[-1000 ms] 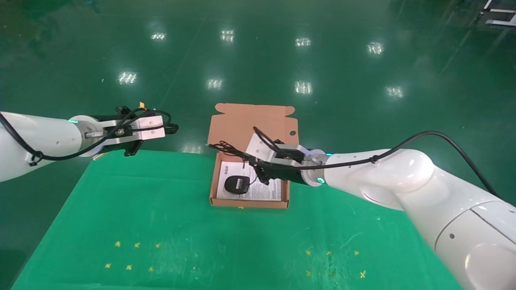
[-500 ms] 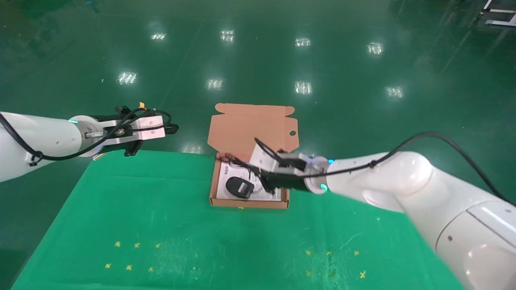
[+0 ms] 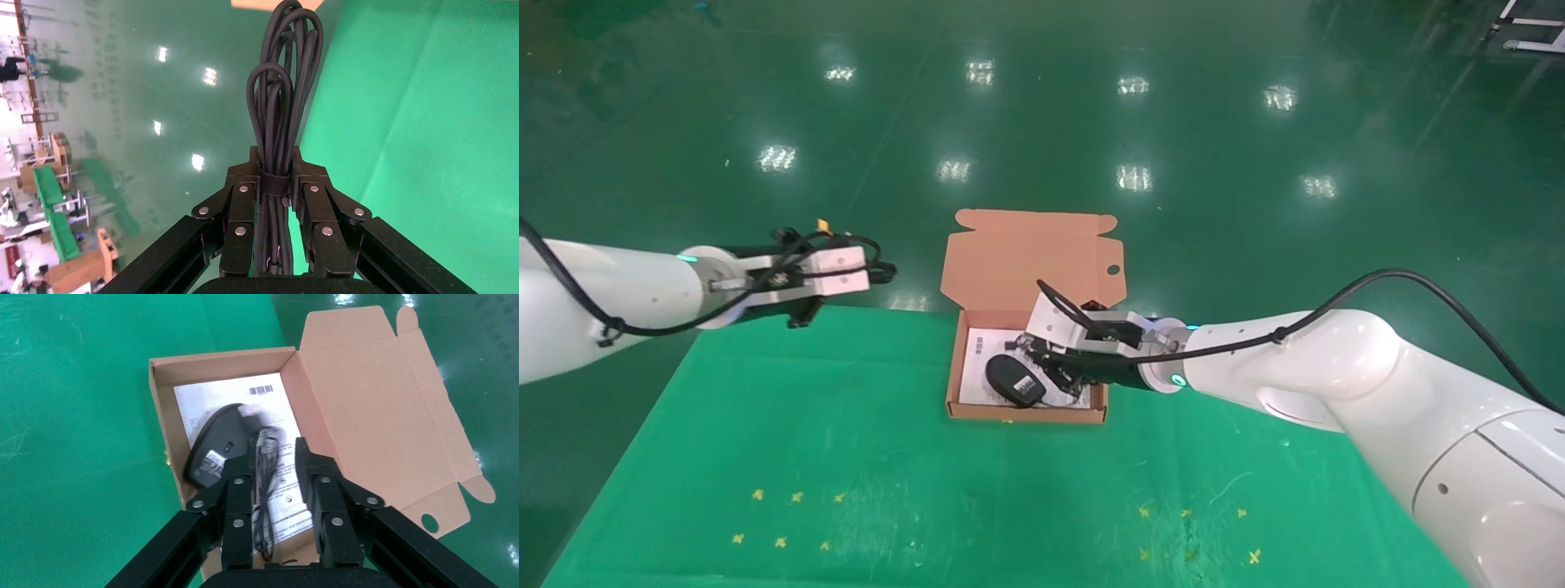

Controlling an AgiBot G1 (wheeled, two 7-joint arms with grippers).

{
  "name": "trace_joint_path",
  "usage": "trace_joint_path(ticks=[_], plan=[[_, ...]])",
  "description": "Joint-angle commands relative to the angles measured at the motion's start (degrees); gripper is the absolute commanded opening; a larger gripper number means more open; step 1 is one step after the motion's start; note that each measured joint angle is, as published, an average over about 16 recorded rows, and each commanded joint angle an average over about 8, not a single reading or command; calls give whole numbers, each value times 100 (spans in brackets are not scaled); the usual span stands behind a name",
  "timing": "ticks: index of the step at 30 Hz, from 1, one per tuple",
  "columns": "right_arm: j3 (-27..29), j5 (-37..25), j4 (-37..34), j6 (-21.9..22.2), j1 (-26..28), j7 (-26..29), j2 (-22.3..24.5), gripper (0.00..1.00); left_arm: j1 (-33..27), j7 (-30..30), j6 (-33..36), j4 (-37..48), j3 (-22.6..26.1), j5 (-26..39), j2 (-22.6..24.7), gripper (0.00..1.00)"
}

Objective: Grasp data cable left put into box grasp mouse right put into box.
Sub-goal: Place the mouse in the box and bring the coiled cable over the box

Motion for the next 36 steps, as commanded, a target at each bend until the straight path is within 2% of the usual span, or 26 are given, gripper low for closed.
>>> trace_joint_path(ticks=[1,10,15,19,29,36], plan=[[-10,-7,61,46,10,21,32,100,38,21,8,6,14,-71,47,0],[8,-120,861,267,235,81,925,100,440,124,-993,614,177,180,759,0],[-123,-305,1708,386,334,398,1670,100,516,358,-1627,1263,293,119,1271,0],[-301,-504,2522,490,390,815,2320,100,536,609,-2045,1672,483,-173,1533,0],[-808,-1200,4259,800,649,2021,3638,100,582,1078,-2728,1798,1579,-1282,1654,0],[-1128,-1889,4886,592,1078,2785,4156,100,525,1143,-3093,1792,2367,-1879,1671,0]])
